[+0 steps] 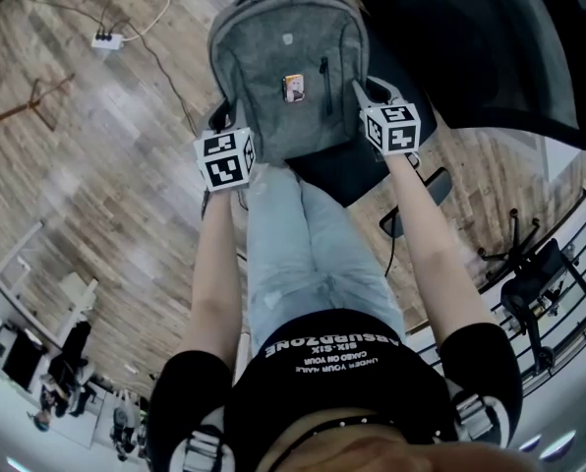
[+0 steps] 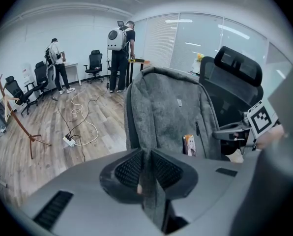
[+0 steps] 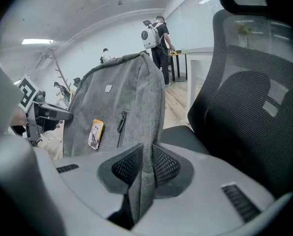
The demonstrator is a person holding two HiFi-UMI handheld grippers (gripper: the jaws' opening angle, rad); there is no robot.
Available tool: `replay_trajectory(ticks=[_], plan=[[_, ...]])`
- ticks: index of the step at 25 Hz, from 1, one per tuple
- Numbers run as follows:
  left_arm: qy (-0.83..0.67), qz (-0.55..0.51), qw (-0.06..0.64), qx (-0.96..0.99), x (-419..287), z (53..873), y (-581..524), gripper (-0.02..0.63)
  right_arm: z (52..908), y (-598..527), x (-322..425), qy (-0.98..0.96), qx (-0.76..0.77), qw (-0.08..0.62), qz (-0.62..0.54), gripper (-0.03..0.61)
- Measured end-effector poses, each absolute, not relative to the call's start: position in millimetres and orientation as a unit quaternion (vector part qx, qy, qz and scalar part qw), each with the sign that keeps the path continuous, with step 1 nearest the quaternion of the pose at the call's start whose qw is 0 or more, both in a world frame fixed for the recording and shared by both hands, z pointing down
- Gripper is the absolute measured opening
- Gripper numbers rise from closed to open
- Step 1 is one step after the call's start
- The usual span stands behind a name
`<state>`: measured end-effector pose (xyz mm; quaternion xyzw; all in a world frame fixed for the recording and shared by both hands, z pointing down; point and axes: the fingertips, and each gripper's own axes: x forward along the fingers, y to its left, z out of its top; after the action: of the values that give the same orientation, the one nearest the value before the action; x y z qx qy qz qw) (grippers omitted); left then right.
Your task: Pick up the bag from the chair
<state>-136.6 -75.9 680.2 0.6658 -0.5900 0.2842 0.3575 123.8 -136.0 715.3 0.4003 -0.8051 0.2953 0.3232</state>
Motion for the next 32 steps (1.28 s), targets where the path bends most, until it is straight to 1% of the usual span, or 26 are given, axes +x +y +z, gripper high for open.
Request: replay_trajectory(ticks=[11, 22, 32], plan=[[-0.571, 0.289, 0.36, 0.679, -130.9, 673.7, -67.7, 0.064, 707.4, -124.9, 128.1, -0.799, 0.409, 0.313, 0.309, 0.063], [-0.559, 0.292, 0.348, 0.694, -126.5, 662.9, -59.7, 0.063, 690.5, -109.6, 130.6, -0.795, 0.421, 0.298, 0.32, 0.061], [-0.537, 0.313, 0.345, 0.703, -125.8, 652.0, -46.8, 0.06, 677.0, -92.0, 131.1, -0.791, 0.425, 0.292, 0.33, 0.06]])
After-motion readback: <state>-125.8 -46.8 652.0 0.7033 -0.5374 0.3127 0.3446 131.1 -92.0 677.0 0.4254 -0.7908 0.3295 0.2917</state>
